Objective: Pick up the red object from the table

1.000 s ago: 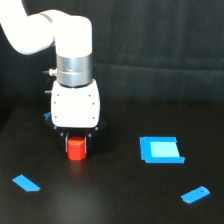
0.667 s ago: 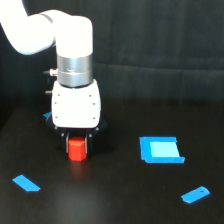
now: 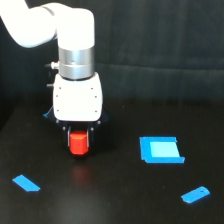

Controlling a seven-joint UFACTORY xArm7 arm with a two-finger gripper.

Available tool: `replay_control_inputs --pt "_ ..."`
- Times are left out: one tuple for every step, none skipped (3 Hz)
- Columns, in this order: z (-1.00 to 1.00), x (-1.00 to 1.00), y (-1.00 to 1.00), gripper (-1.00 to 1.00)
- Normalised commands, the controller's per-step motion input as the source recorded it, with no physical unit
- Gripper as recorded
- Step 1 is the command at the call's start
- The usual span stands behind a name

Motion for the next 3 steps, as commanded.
replay_control_inputs --pt "0.96 0.25 -0.02 -1.00" --pt "0.89 -0.07 0.13 -1.00" --pt "0.93 0.02 0.18 -0.93"
